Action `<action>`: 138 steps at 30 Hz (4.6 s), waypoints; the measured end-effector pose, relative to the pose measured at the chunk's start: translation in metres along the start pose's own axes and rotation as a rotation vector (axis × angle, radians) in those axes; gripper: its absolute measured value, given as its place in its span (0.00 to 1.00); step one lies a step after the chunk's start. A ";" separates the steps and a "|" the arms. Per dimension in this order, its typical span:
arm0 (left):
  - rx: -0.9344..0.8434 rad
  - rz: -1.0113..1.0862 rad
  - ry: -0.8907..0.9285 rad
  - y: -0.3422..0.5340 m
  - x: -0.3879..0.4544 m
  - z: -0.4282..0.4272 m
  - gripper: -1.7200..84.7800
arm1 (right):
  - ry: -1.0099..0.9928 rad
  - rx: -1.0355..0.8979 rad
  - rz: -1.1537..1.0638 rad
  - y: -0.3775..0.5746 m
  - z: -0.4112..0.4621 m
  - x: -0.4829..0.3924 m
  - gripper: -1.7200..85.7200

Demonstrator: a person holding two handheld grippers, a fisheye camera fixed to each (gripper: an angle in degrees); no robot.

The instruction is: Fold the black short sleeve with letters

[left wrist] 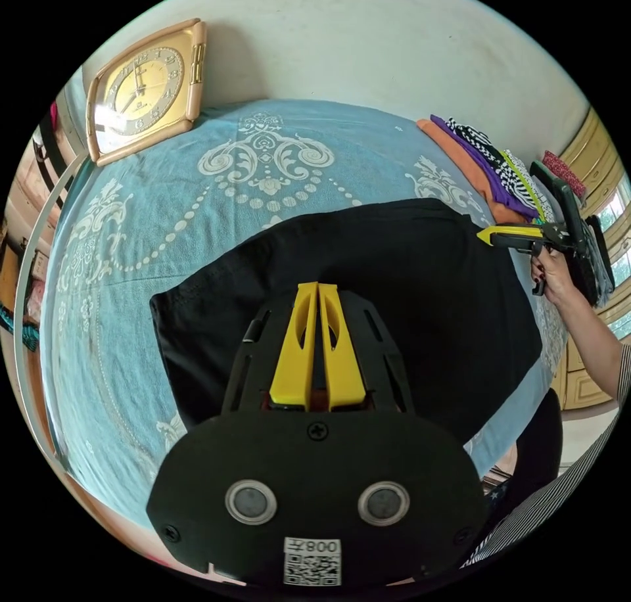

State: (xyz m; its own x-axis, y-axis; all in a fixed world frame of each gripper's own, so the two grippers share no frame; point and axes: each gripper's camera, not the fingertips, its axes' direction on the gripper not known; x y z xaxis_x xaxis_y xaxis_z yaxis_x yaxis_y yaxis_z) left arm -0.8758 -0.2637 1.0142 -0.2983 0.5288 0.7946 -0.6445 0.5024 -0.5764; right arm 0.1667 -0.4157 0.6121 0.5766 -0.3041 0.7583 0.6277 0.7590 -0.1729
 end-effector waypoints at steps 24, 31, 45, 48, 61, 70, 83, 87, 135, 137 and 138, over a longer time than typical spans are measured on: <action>0.029 -0.320 0.076 0.163 -0.041 -0.072 0.02 | -0.332 0.058 0.189 0.162 -0.042 0.108 0.02; -0.042 -0.506 0.111 0.207 -0.041 -0.061 0.02 | -0.328 -0.109 0.189 0.230 -0.014 0.100 0.02; -0.027 -0.311 0.236 0.225 0.092 -0.060 0.08 | -0.354 0.055 0.474 0.326 -0.053 0.182 0.08; -0.080 -0.177 0.299 0.219 0.152 -0.045 0.10 | -0.455 0.056 0.547 0.349 -0.041 0.198 0.11; -0.166 0.393 0.372 0.164 0.426 0.016 0.12 | -0.578 0.064 0.618 0.388 -0.006 0.235 0.06; -0.150 0.664 0.127 0.155 0.576 0.053 0.17 | -0.769 0.185 0.590 0.399 -0.016 0.251 0.03; -0.129 0.506 0.164 0.153 0.618 0.071 0.05 | -0.777 0.290 0.632 0.385 -0.012 0.279 0.04; -0.116 0.460 0.205 0.153 0.616 0.069 0.05 | -0.805 0.287 0.678 0.352 0.012 0.293 0.07; 0.209 -0.256 0.526 0.302 0.110 -0.118 0.04 | -0.864 0.226 0.313 -0.098 0.104 -0.071 0.04; 0.230 -0.335 0.544 0.324 0.066 -0.123 0.03 | -0.864 0.193 0.291 -0.120 0.118 -0.101 0.04; 0.233 -0.355 0.548 0.329 0.056 -0.124 0.03 | -0.858 0.174 0.274 -0.134 0.128 -0.120 0.04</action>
State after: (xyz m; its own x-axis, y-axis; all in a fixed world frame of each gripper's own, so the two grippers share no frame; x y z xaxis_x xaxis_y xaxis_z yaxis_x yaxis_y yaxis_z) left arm -1.0169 0.0160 0.8453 0.3177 0.6598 0.6810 -0.7901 0.5813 -0.1946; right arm -0.0535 -0.4073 0.6245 0.0641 0.3784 0.9234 0.3982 0.8388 -0.3713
